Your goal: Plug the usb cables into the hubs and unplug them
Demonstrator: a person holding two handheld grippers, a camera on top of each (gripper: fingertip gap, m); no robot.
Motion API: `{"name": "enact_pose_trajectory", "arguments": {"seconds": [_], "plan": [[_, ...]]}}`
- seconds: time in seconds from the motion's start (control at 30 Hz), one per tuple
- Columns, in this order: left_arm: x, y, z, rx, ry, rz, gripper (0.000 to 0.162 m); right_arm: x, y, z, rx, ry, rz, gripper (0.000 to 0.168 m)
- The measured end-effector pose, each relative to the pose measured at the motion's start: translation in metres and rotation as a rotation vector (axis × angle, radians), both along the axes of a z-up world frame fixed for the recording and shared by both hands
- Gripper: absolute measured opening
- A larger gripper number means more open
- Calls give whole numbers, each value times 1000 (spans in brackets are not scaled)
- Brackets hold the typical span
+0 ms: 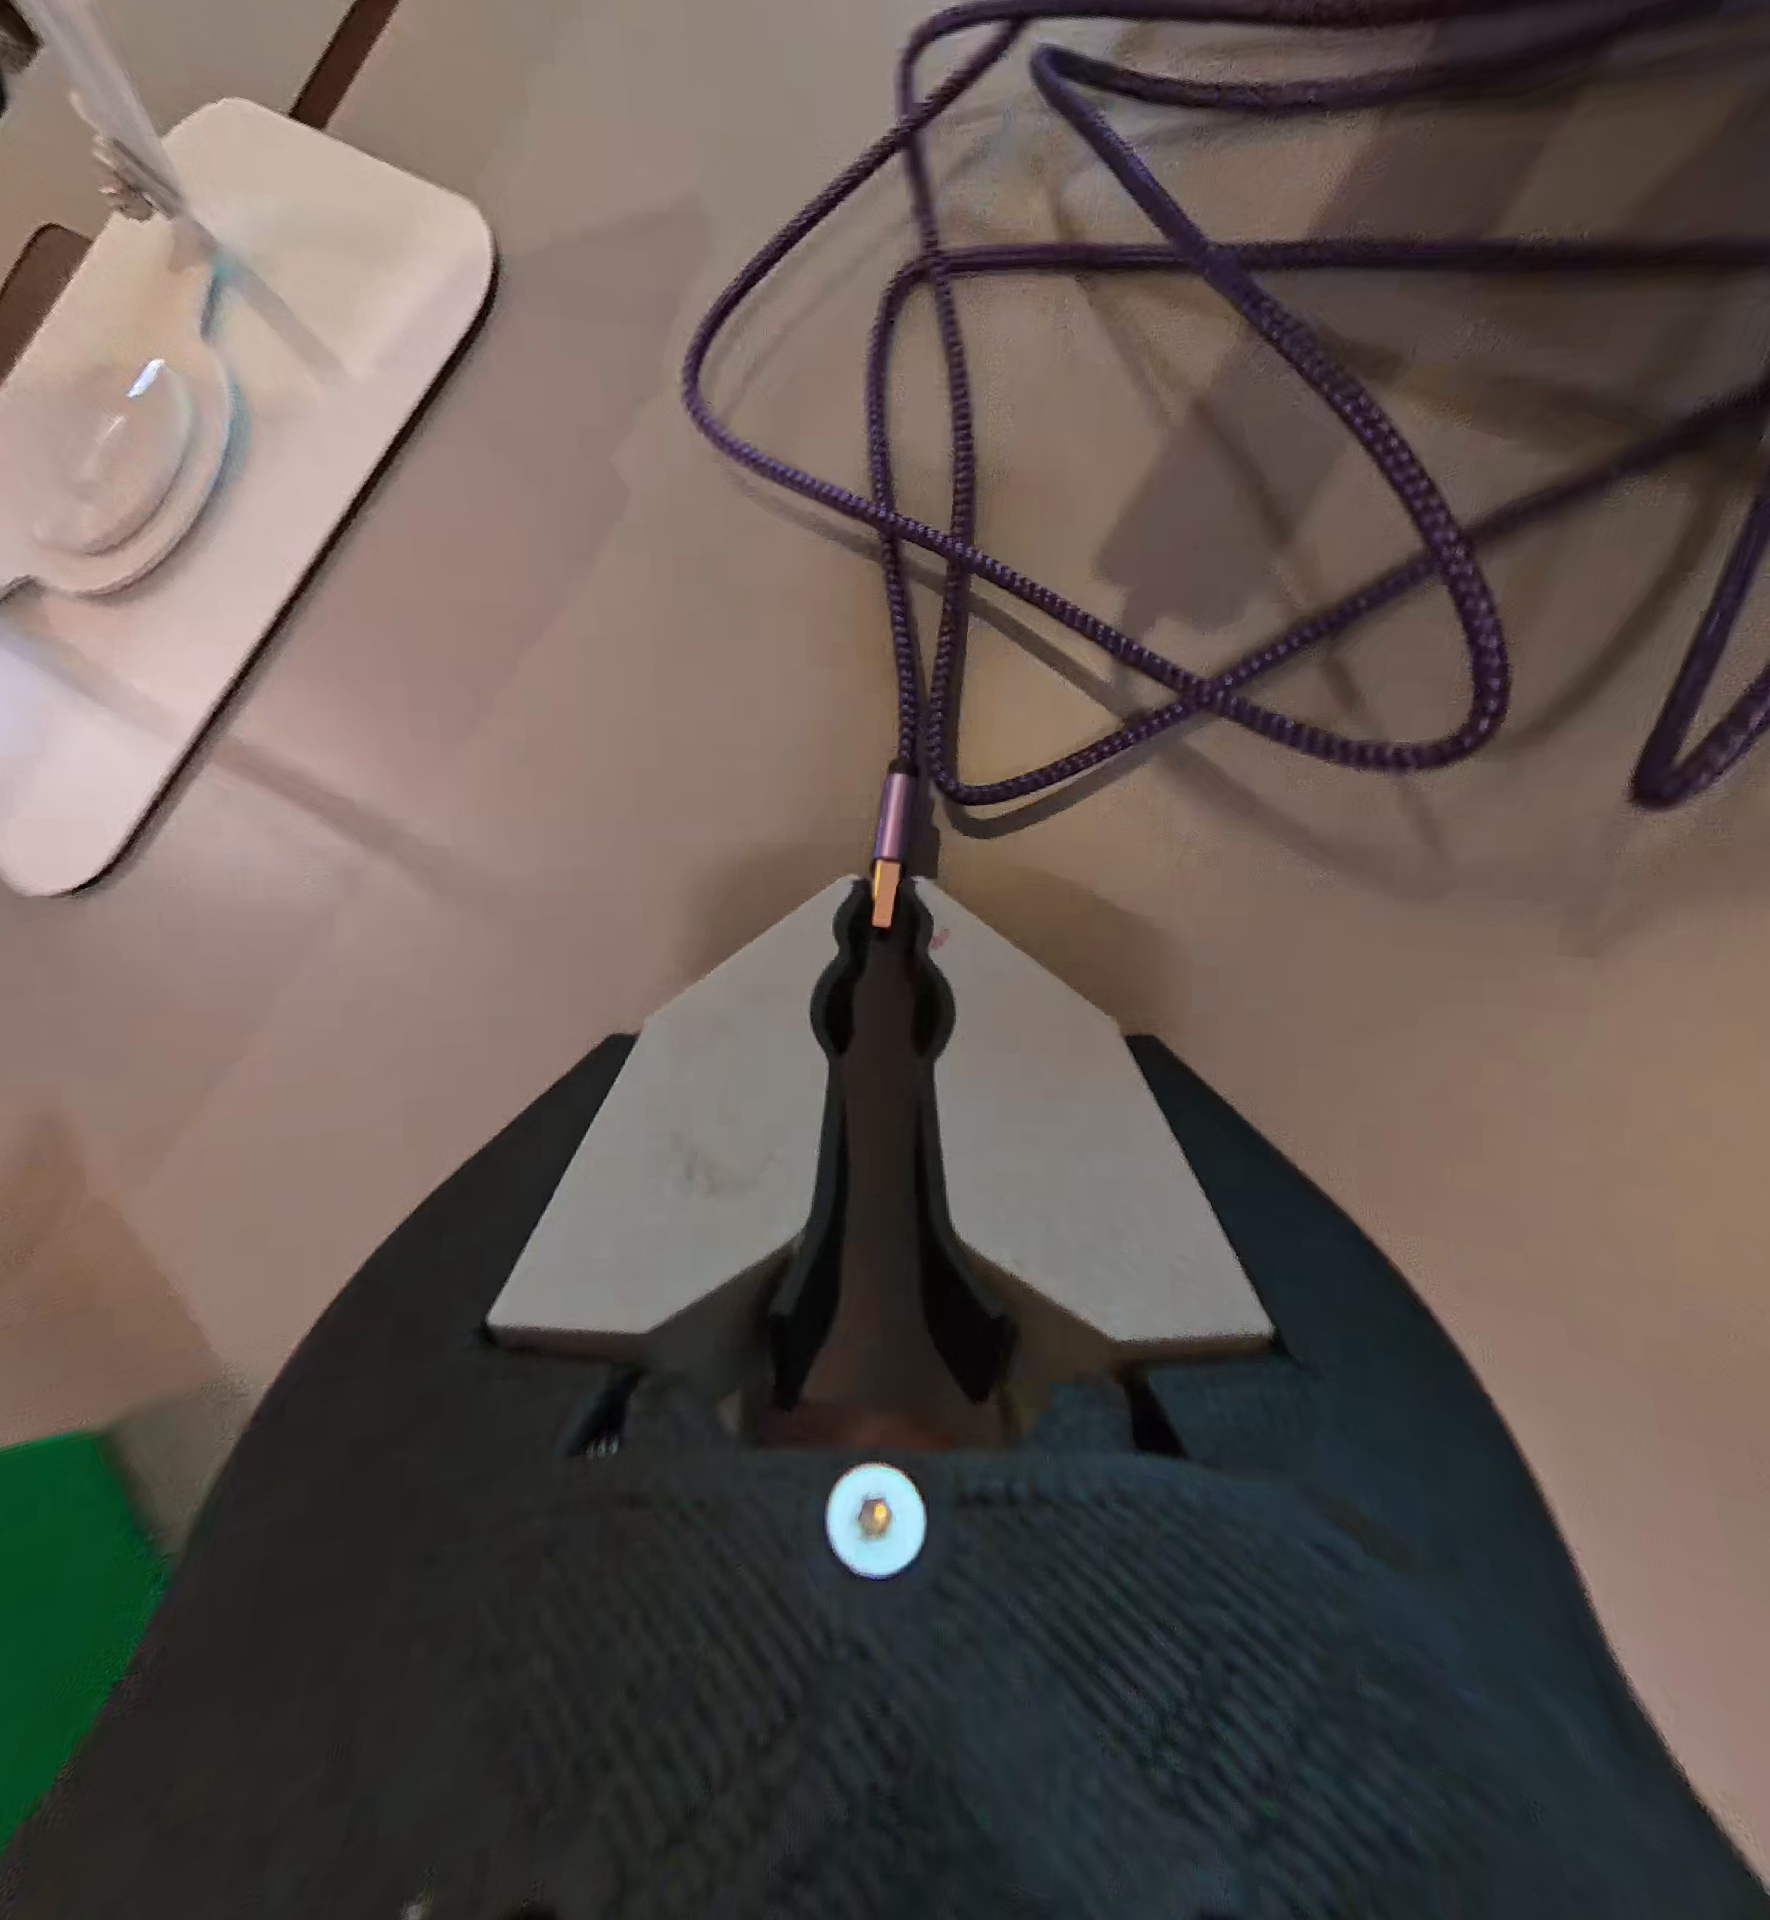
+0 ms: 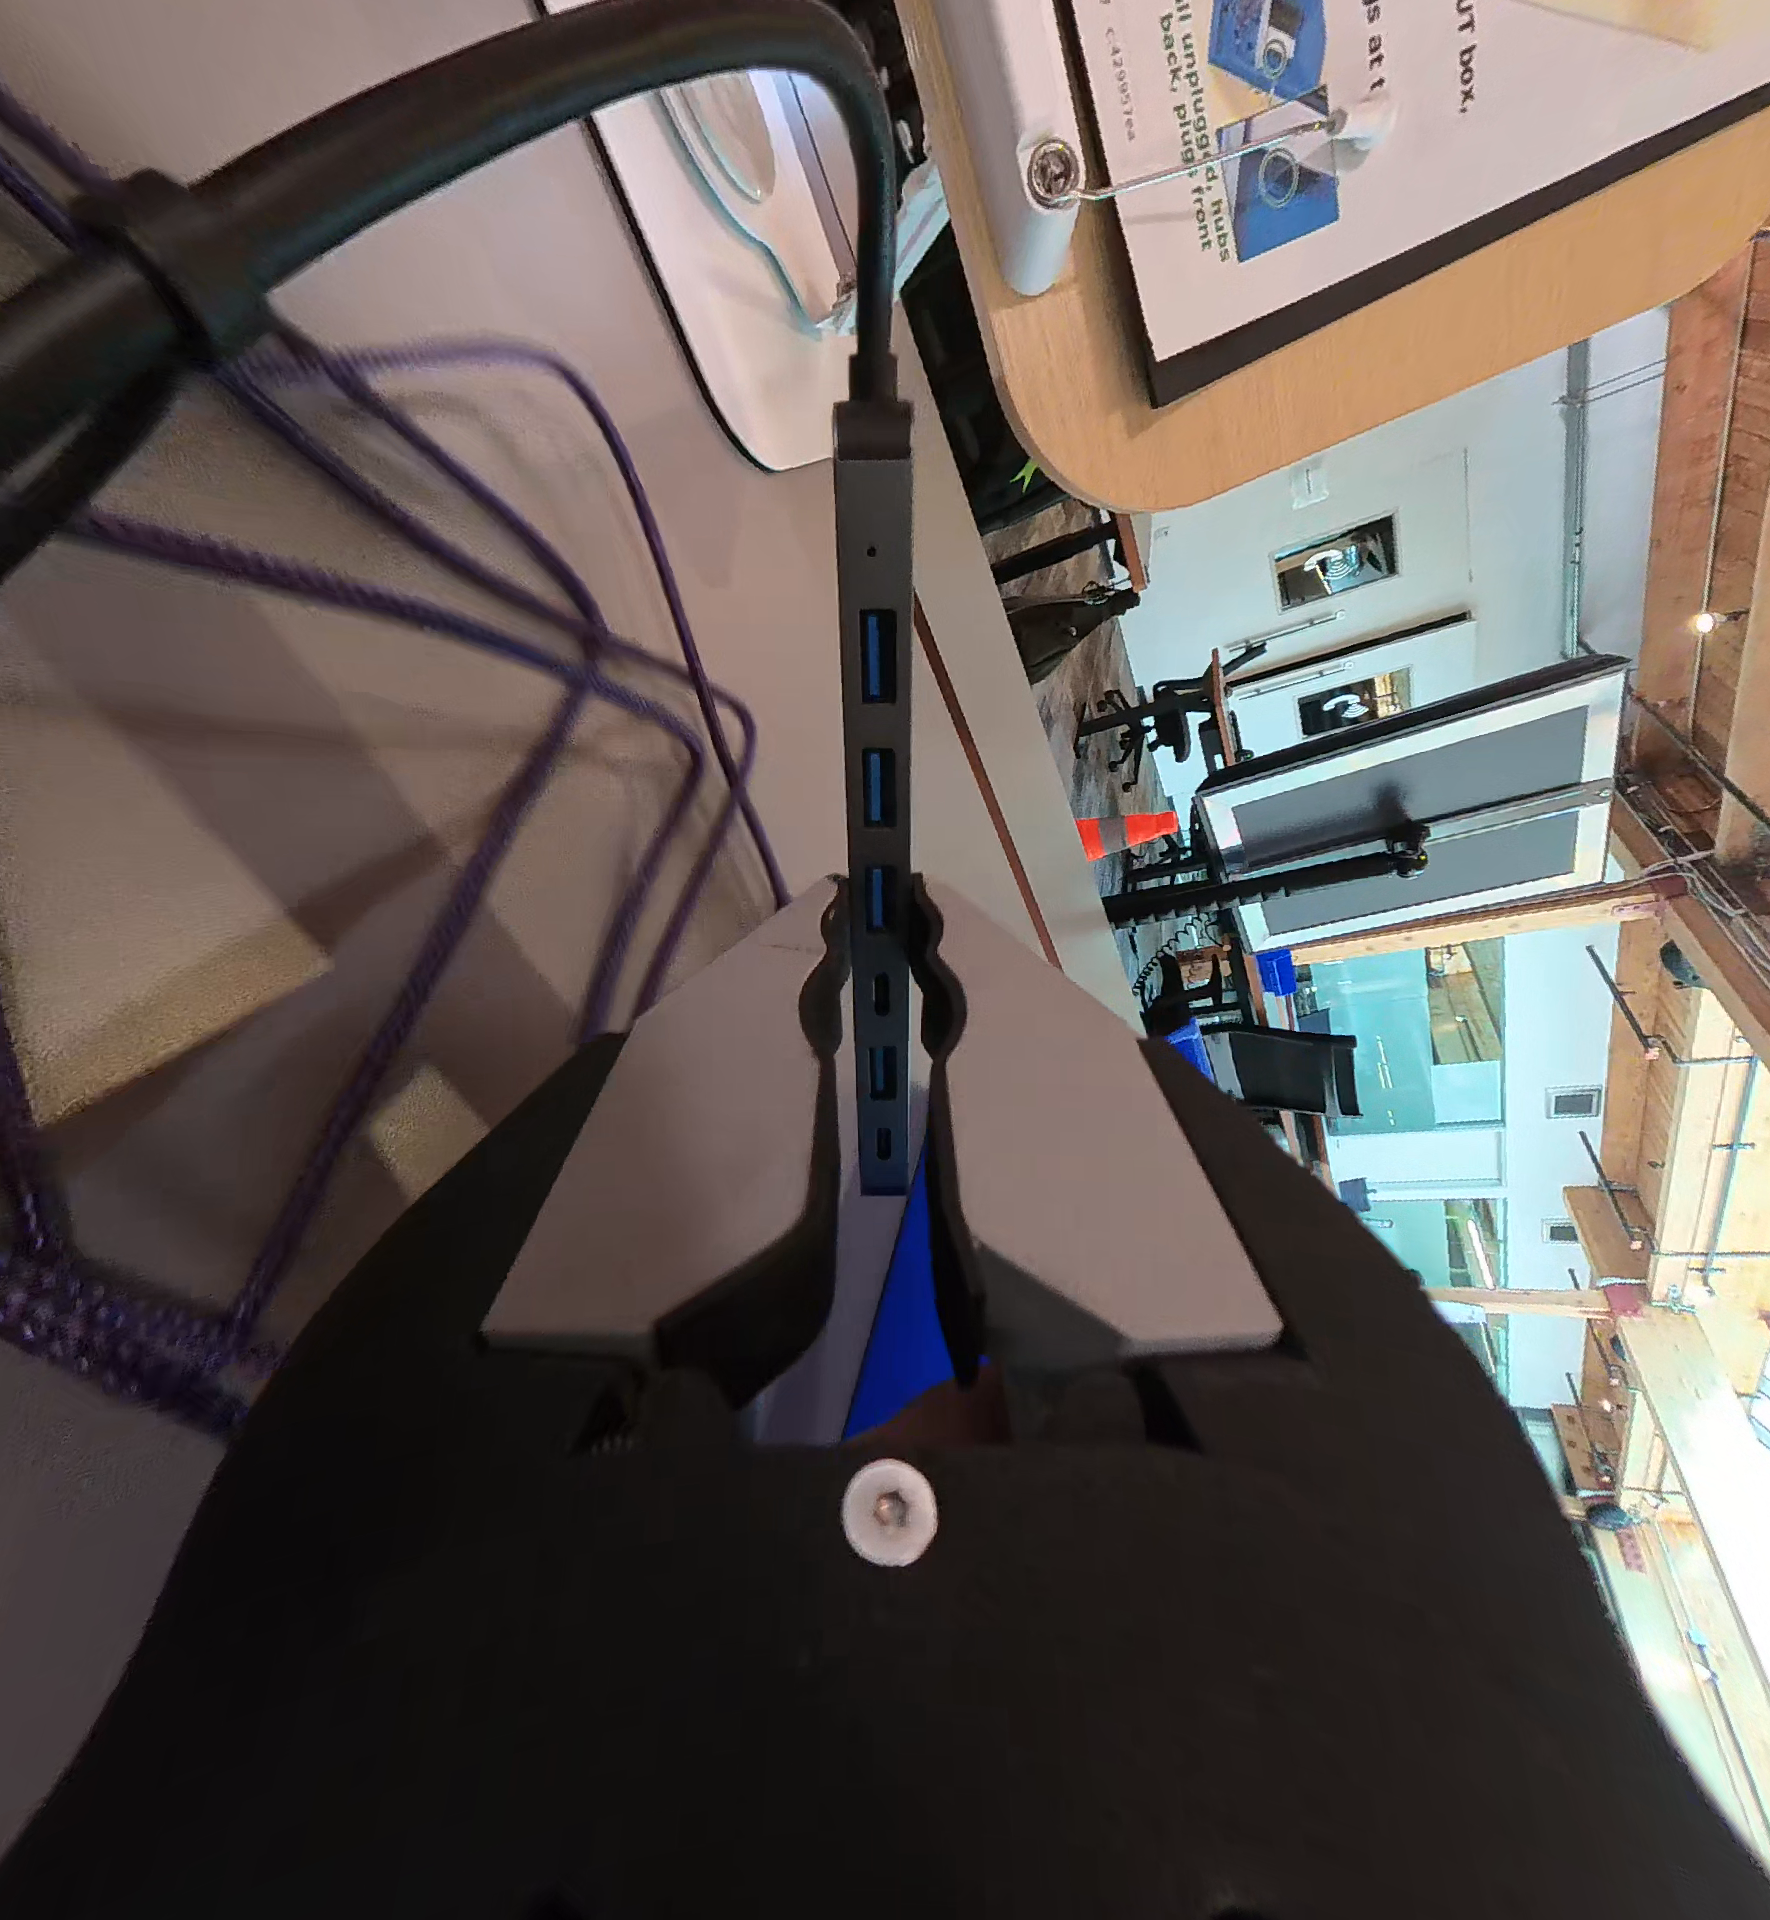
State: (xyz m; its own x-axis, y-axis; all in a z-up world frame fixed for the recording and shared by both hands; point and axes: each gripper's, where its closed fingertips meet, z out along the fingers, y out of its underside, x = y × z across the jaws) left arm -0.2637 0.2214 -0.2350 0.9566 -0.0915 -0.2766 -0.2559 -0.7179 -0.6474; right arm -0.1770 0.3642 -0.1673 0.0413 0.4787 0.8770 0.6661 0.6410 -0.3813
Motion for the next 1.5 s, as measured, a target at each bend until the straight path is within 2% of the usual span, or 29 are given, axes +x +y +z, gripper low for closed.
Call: {"name": "enact_pose_trajectory", "arguments": {"seconds": [0.2,0.4,0.47,0.63,0.77,0.87,1.03,1.2,1.3,1.43,1.5], "plan": [[10,-93,26,-110,64,-68,1,3,2,2,-25,17,-7,7],[54,-169,40,-307,32,-343,1,-5,-11,-8,17,-44,32,7],[59,-175,56,-294,30,-378,1,-7,-18,-10,32,-57,49,7],[111,-170,95,-134,-177,-619,1,-11,-28,-18,50,-84,79,7],[134,-178,101,-94,-284,-798,1,-12,-27,-23,51,-103,88,7],[142,-177,97,-81,-331,-863,2,-11,-24,-24,40,-103,78,7],[124,-159,72,-133,-358,-734,9,-11,-25,-26,33,-112,80,8],[120,-161,94,-22,-456,-727,12,-7,-17,-24,1,-103,53,7],[94,-145,100,47,-353,-574,14,-6,-13,-25,-23,-103,42,7],[66,-127,83,13,-203,-410,12,-5,-12,-24,-41,-93,35,8],[45,-106,81,67,-72,-290,16,-5,-12,-23,-41,-87,33,8]]}}
